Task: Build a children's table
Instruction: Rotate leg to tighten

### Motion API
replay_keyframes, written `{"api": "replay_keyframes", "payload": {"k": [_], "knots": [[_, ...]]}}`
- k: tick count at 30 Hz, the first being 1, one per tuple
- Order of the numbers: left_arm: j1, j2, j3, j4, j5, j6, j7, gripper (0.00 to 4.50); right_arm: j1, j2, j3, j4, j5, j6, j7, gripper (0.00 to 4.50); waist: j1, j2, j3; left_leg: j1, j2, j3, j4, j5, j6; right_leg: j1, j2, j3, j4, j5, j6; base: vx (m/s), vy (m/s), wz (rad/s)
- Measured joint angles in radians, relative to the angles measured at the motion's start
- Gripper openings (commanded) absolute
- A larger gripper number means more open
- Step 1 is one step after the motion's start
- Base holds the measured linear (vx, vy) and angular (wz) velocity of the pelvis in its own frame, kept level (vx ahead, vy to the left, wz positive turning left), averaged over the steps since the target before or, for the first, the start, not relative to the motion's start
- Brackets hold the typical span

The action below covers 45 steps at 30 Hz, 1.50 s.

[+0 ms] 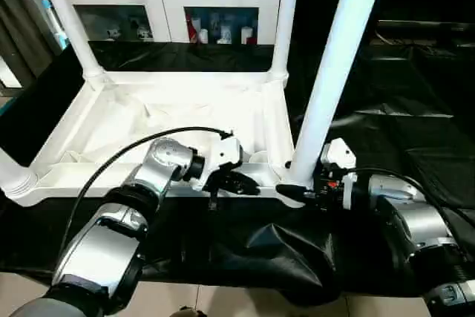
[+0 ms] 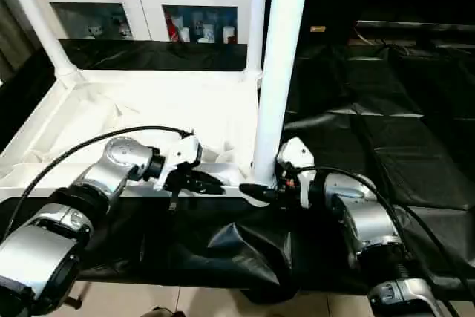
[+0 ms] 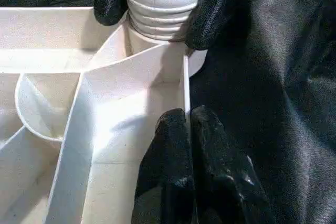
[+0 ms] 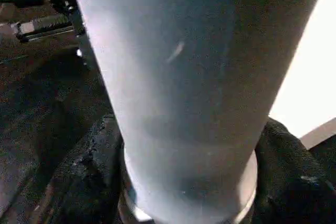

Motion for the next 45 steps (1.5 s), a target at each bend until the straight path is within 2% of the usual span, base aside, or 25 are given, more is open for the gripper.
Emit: {"api": "replay_keyframes", "payload": {"k": [4, 8, 12, 15, 16, 18, 20, 21, 31, 32, 34, 35, 37, 40, 45], "knots": [[-0.009, -0.025, 0.005, 0.014, 0.033, 0.025, 0.174, 0.0, -0.022, 0.092, -0.043, 0.076, -0.041, -0.032, -0.24, 2.73, -0.014, 0.0, 0.0, 0.003, 0.0, 0.0, 0.003, 0.0, 0.0, 0.001, 0.0, 0.002, 0.003, 0.0, -0.001, 0.0, 0.0, 0.0], [-0.035, -0.093, 0.017, 0.051, 0.046, 0.073, 0.355, 0.0, -0.078, 0.209, -0.108, 0.159, -0.068, -0.029, -0.549, 2.72, -0.033, -0.001, 0.0, 0.006, -0.001, 0.0, 0.004, 0.0, 0.0, 0.003, 0.0, 0.003, 0.002, 0.0, 0.0, 0.0, 0.0, 0.0], [-0.054, -0.155, 0.018, 0.069, 0.059, 0.116, 0.487, 0.0, -0.121, 0.273, -0.135, 0.214, -0.093, -0.027, -0.736, 2.72, -0.033, 0.001, -0.002, 0.007, -0.002, -0.001, 0.004, 0.0, 0.0, 0.004, 0.0, 0.003, 0.001, 0.001, -0.002, 0.0, 0.0, 0.0], [-0.057, -0.179, 0.018, 0.073, 0.067, 0.122, 0.54, 0.0, -0.133, 0.286, -0.139, 0.234, -0.108, -0.038, -0.788, 2.72, -0.031, 0.003, -0.003, 0.007, -0.002, -0.001, 0.003, 0.0, 0.0, 0.005, 0.0, 0.003, 0.001, 0.001, -0.002, 0.0, 0.0, 0.0], [-0.057, -0.179, 0.018, 0.073, 0.067, 0.122, 0.542, 0.0, -0.133, 0.286, -0.139, 0.235, -0.111, -0.046, -0.788, 3.07, -0.031, 0.003, -0.003, 0.007, -0.002, -0.001, 0.003, 0.0, 0.0, 0.005, 0.0, 0.003, 0.0, 0.001, -0.002, 0.0, 0.0, 0.0], [-0.057, -0.18, 0.018, 0.073, 0.069, 0.117, 0.538, 0.0, -0.126, 0.286, -0.139, 0.238, -0.124, -0.076, -0.776, 3.42, -0.03, 0.004, -0.003, 0.006, -0.002, -0.001, 0.003, 0.0, 0.0, 0.005, 0.0, 0.003, 0.0, 0.001, -0.002, 0.0, 0.0, 0.0], [-0.057, -0.178, 0.018, 0.073, 0.069, 0.112, 0.531, 0.0, -0.116, 0.284, -0.138, 0.237, -0.128, -0.107, -0.75, 3.48, -0.029, 0.005, -0.003, 0.006, -0.002, -0.001, 0.002, 0.0, 0.0, 0.005, 0.0, 0.003, -0.001, 0.001, -0.002, 0.0, 0.0, 0.0], [-0.057, -0.176, 0.018, 0.073, 0.07, 0.106, 0.526, 0.0, -0.115, 0.278, -0.135, 0.238, -0.129, -0.118, -0.738, 3.77, -0.029, 0.006, -0.003, 0.005, -0.002, -0.001, 0.002, 0.0, 0.0, 0.004, 0.0, 0.003, -0.001, 0.001, -0.002, 0.0, 0.0, 0.0], [-0.057, -0.163, 0.017, 0.073, 0.07, 0.088, 0.495, 0.0, -0.107, 0.254, -0.122, 0.238, -0.128, -0.144, -0.668, 3.86, -0.03, 0.008, -0.003, 0.005, -0.002, -0.001, -0.001, 0.0, 0.0, 0.003, 0.0, 0.001, -0.001, 0.001, -0.001, 0.0, 0.0, 0.0], [-0.056, -0.142, 0.018, 0.069, 0.065, 0.079, 0.453, 0.0, -0.093, 0.211, -0.112, 0.213, -0.114, -0.136, -0.593, 3.86, -0.029, 0.005, -0.002, 0.004, -0.002, -0.001, -0.001, 0.0, 0.0, 0.002, 0.0, 0.001, -0.002, 0.001, -0.001, 0.0, 0.0, 0.0], [-0.031, -0.091, 0.018, 0.044, 0.033, 0.052, 0.303, 0.0, -0.046, 0.088, -0.057, 0.132, -0.075, -0.11, -0.367, 3.86, -0.022, 0.004, -0.001, 0.003, -0.001, -0.001, -0.003, 0.0, 0.0, 0.003, 0.0, 0.001, -0.005, 0.0, 0.0, 0.0, 0.0, 0.0], [-0.011, -0.043, 0.02, 0.027, 0.008, 0.036, 0.185, 0.0, -0.02, 0.014, -0.035, 0.086, -0.045, -0.087, -0.205, 3.86, -0.02, 0.004, -0.001, 0.003, 0.0, -0.001, -0.005, 0.0, 0.0, 0.002, 0.001, 0.0, -0.006, 0.0, 0.0, 0.0, 0.0, 0.0], [-0.003, -0.013, 0.022, 0.021, -0.007, 0.024, 0.104, 0.0, -0.016, -0.009, -0.021, 0.062, -0.034, -0.072, -0.104, 3.86, -0.018, 0.002, 0.001, 0.003, 0.001, -0.001, -0.005, 0.001, 0.001, 0.002, 0.002, -0.003, -0.005, 0.0, 0.0, 0.0, 0.0, 0.0], [-0.002, 0.0, 0.018, 0.02, -0.004, 0.011, 0.049, 0.0, -0.016, -0.009, -0.002, 0.06, -0.025, -0.066, -0.044, 3.86, -0.003, 0.003, 0.001, 0.001, 0.001, -0.001, -0.003, 0.0, 0.001, 0.0, 0.001, -0.003, -0.003, 0.0, 0.0, 0.0, 0.0, 0.0], [0.0, 0.008, 0.017, 0.011, -0.004, 0.007, 0.027, 0.0, -0.016, -0.023, 0.0, 0.056, -0.013, -0.054, -0.013, 3.86, -0.003, 0.001, 0.002, -0.002, 0.0, 0.001, 0.003, -0.002, 0.003, 0.0, -0.001, 0.001, -0.003, 0.001, -0.001, 0.0, 0.0, 0.0]]}}
